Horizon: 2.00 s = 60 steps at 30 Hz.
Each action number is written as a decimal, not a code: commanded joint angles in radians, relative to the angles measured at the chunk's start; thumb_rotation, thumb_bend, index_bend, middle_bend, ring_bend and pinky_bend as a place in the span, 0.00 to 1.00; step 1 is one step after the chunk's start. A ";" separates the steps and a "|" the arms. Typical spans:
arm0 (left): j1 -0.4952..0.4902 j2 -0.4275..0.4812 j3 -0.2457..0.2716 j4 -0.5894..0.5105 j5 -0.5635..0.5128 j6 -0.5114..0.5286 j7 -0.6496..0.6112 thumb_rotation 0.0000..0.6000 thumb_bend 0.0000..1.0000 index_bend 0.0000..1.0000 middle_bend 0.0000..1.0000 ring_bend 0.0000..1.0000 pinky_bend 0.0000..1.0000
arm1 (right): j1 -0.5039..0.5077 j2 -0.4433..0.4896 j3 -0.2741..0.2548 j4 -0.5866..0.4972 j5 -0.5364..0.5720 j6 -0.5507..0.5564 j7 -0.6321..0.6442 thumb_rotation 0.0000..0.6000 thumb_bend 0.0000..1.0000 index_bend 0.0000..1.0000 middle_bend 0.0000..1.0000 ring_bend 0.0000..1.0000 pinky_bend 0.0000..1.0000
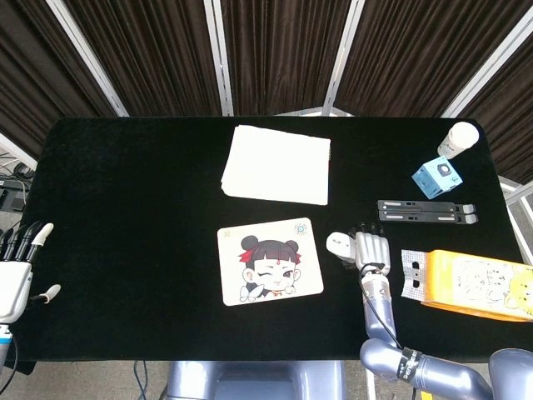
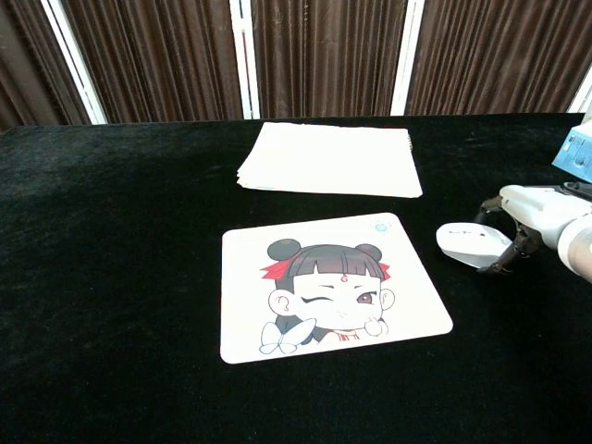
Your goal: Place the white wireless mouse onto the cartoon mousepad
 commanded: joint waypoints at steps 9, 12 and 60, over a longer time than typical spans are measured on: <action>-0.001 0.002 0.001 -0.001 0.000 -0.002 -0.001 1.00 0.00 0.00 0.00 0.00 0.00 | 0.015 0.011 0.001 -0.117 -0.044 0.052 -0.015 1.00 0.34 0.48 0.12 0.00 0.00; -0.001 0.003 0.001 -0.001 -0.001 -0.003 -0.003 1.00 0.00 0.00 0.00 0.00 0.00 | 0.023 0.008 0.006 -0.141 -0.037 0.067 -0.033 1.00 0.33 0.48 0.12 0.00 0.00; -0.007 0.015 0.006 -0.012 -0.003 -0.019 -0.011 1.00 0.00 0.00 0.00 0.00 0.00 | 0.150 -0.190 0.090 -0.298 0.099 0.248 -0.211 1.00 0.30 0.49 0.14 0.00 0.00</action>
